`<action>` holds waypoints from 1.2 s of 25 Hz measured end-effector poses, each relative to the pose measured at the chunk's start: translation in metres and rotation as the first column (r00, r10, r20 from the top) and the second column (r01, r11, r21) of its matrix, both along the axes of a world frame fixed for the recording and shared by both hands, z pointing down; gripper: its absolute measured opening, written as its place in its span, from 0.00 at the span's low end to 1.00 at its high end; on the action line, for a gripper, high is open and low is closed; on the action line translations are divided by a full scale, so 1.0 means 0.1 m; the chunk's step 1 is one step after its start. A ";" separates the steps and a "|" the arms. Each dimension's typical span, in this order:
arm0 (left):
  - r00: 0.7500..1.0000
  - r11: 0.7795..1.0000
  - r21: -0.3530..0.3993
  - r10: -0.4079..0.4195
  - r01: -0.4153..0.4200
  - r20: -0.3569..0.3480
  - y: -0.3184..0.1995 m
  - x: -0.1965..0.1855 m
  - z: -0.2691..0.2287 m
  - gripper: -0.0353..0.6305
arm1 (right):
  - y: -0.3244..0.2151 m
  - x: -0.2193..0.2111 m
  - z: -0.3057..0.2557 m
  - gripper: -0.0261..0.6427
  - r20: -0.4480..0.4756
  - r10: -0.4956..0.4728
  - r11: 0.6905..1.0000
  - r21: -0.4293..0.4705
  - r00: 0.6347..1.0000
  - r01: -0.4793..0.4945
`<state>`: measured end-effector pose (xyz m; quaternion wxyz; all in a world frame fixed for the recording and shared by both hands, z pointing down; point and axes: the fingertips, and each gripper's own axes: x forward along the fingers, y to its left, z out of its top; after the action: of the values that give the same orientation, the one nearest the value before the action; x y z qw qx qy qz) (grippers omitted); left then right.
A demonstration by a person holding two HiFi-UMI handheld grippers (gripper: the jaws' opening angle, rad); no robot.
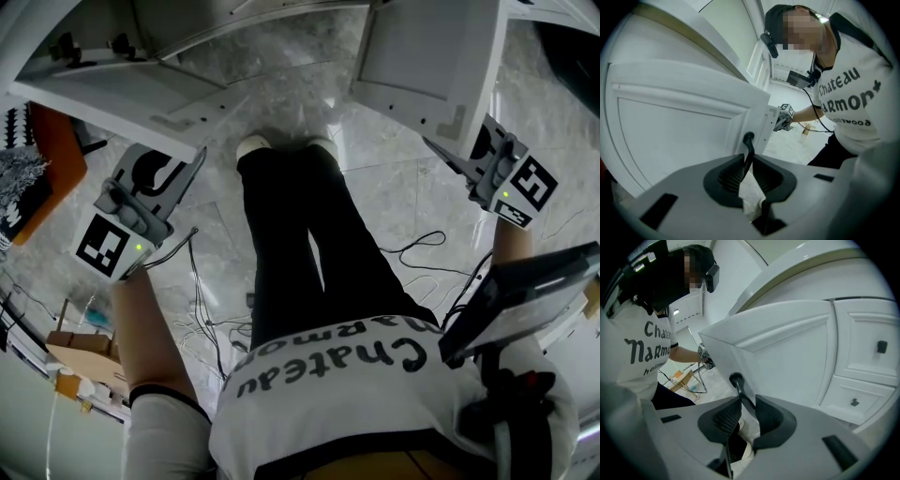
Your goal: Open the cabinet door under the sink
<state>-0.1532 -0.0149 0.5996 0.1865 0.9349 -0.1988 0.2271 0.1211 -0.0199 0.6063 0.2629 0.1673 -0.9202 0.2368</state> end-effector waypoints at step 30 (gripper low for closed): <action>1.000 0.999 -0.032 0.004 -0.004 0.017 0.23 -0.07 -0.13 0.14 | -0.01 1.11 -0.11 0.15 -0.158 0.187 0.981 -0.013 0.970 -0.192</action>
<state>-0.1606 0.0080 0.5866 0.1995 0.9302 -0.1948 0.2385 0.2320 -0.0214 0.5950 0.3124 0.2687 -0.8733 0.2600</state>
